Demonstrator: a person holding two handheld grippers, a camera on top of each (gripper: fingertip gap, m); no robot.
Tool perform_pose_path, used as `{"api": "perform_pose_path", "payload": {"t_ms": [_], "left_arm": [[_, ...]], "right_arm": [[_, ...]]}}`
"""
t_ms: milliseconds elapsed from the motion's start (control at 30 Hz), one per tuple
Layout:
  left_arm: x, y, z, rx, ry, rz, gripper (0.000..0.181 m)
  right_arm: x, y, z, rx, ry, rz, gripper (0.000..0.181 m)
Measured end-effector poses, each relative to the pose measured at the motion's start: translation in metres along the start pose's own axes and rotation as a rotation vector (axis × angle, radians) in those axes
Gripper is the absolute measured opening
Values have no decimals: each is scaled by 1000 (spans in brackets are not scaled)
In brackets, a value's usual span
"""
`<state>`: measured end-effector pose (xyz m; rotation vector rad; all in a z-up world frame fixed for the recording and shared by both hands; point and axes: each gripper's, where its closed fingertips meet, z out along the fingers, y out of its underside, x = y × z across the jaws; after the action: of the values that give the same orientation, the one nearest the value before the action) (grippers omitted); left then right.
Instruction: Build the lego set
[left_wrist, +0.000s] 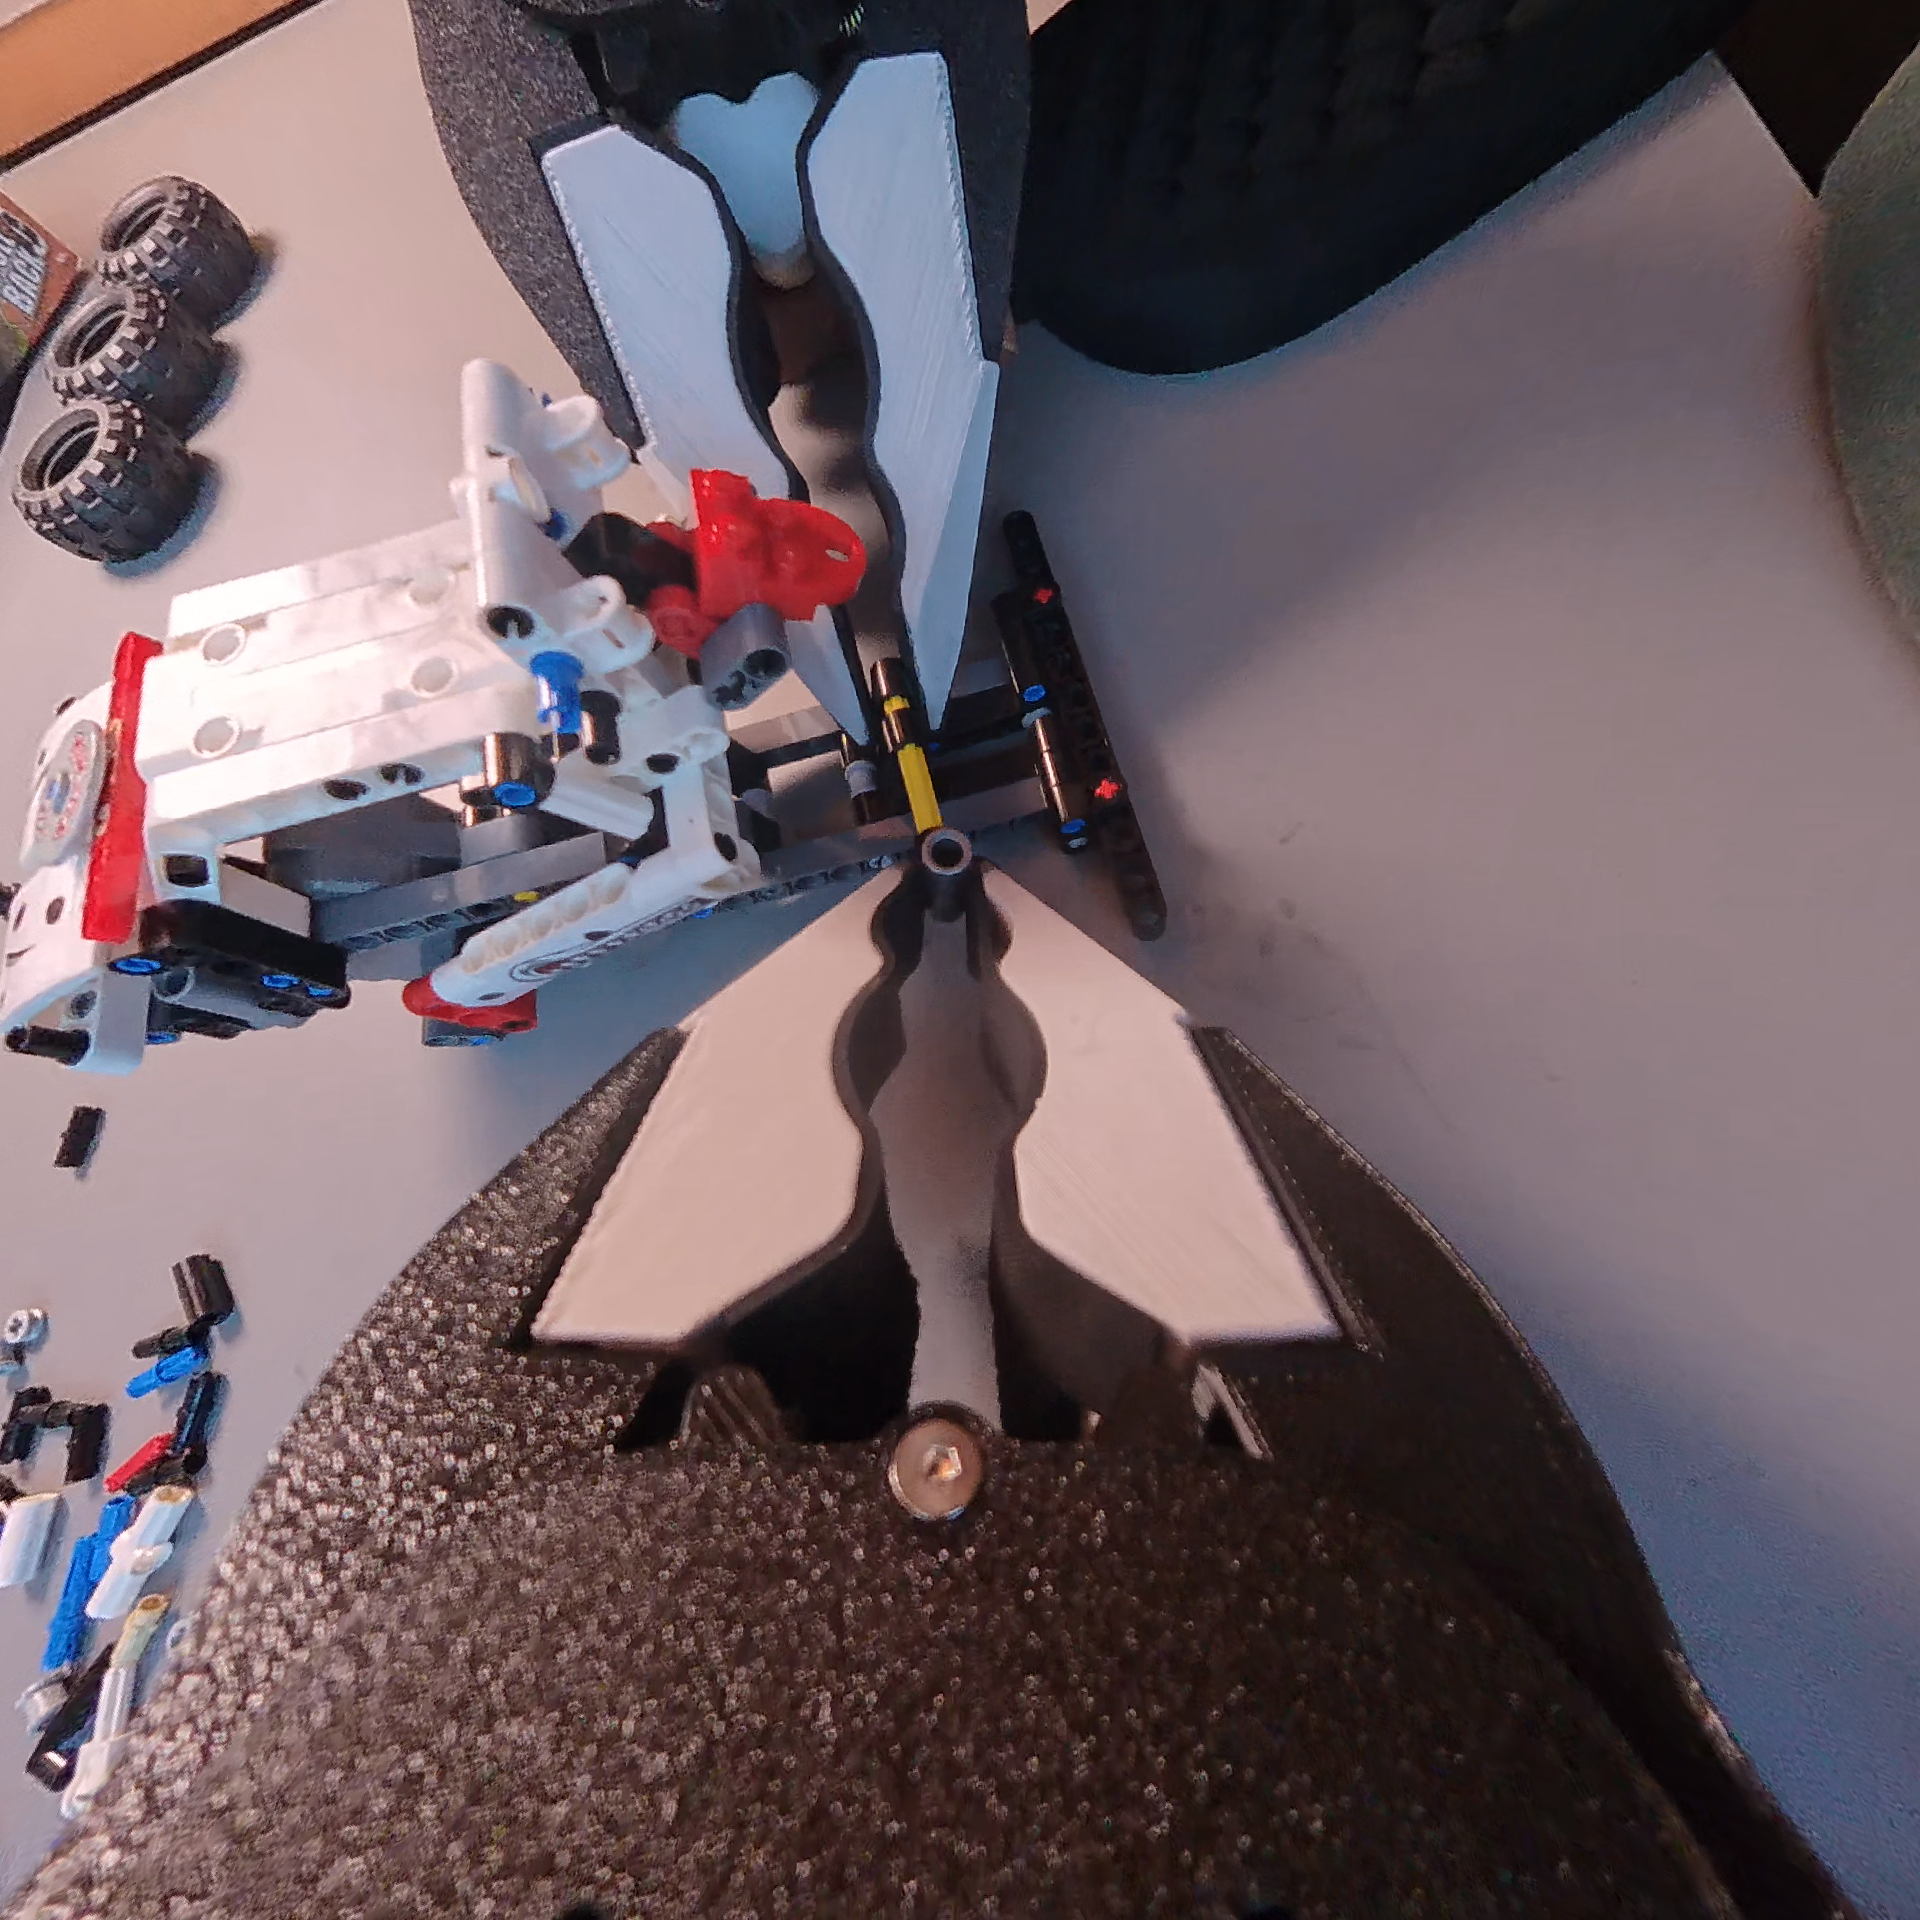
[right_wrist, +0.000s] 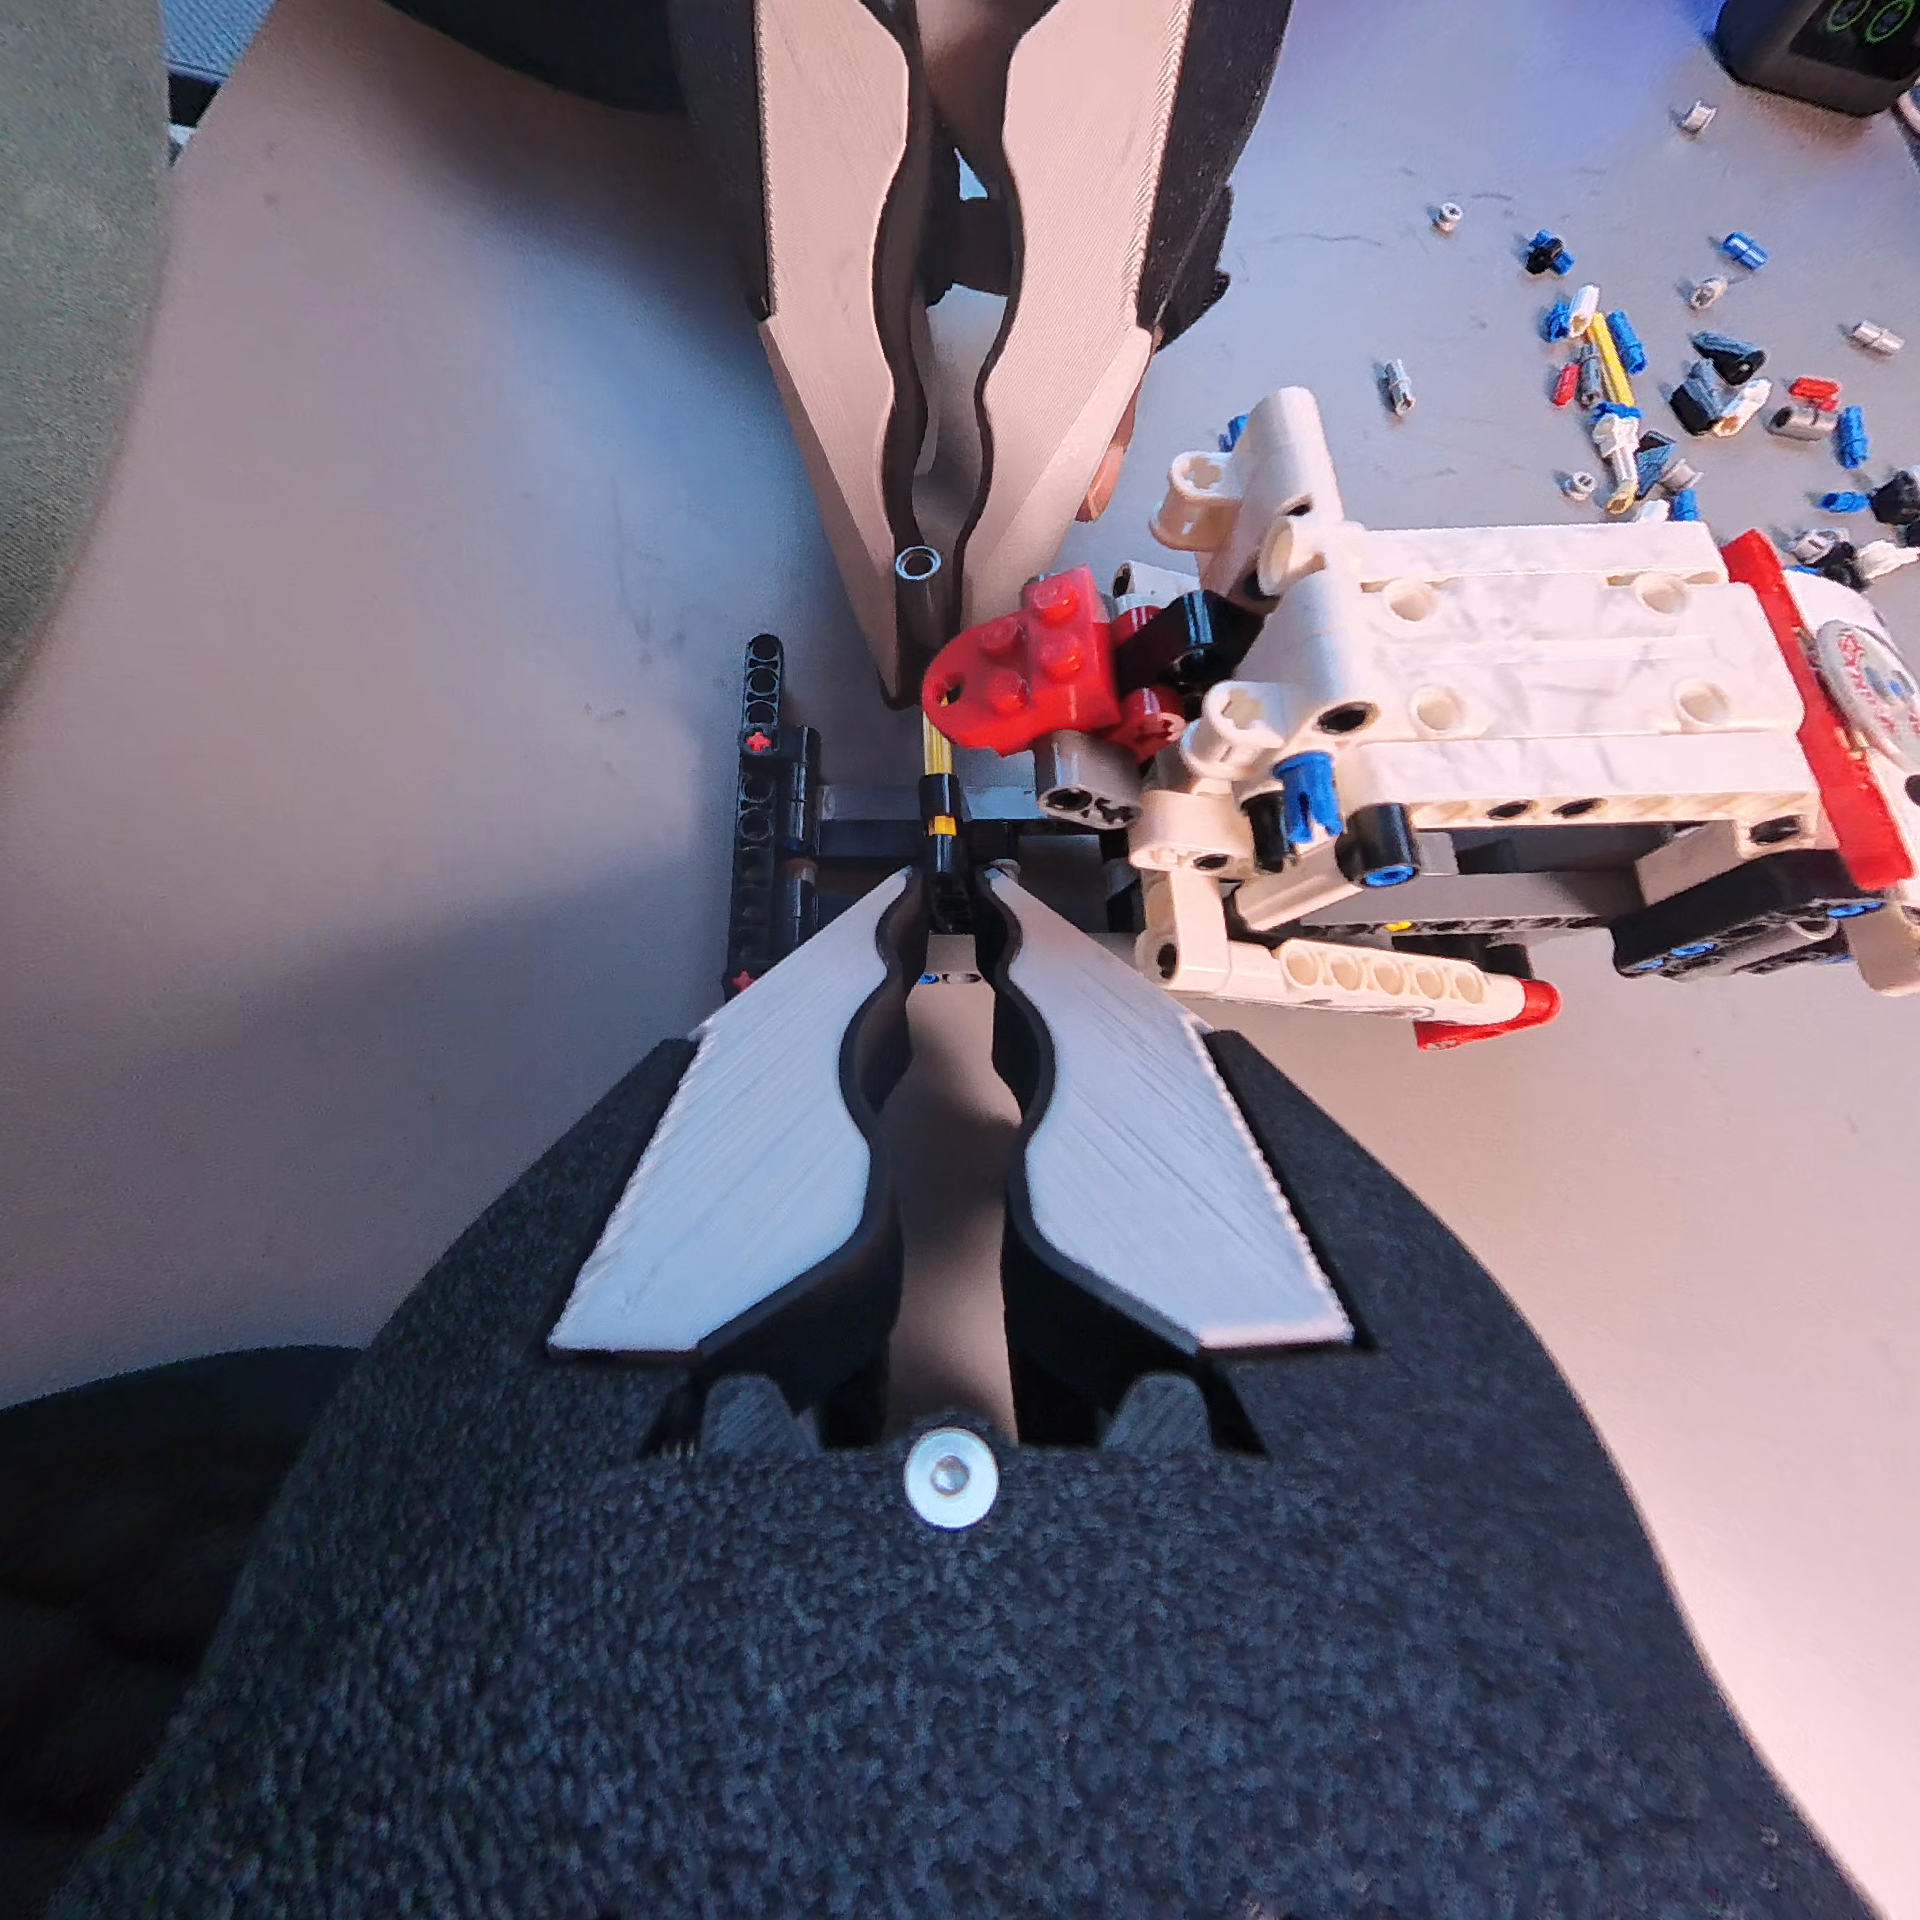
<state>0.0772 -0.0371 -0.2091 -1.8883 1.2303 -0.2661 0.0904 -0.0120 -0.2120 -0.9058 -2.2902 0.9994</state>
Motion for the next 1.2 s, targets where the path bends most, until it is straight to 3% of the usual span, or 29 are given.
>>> {"api": "perform_pose_path", "payload": {"t_ms": [533,633,900,1200], "left_arm": [[-3,-3,2,29,-22,-38,8],[-4,-3,2,34,-27,-46,8],[-5,-5,-9,69,-43,-110,10],[-5,-5,-6,38,-49,-65,6]], "right_arm": [[2,0,-5,6,54,-11,7],[-2,-9,-7,44,65,-34,17],[2,-13,-2,45,119,-77,8],[2,-13,0,48,105,-74,6]]}}
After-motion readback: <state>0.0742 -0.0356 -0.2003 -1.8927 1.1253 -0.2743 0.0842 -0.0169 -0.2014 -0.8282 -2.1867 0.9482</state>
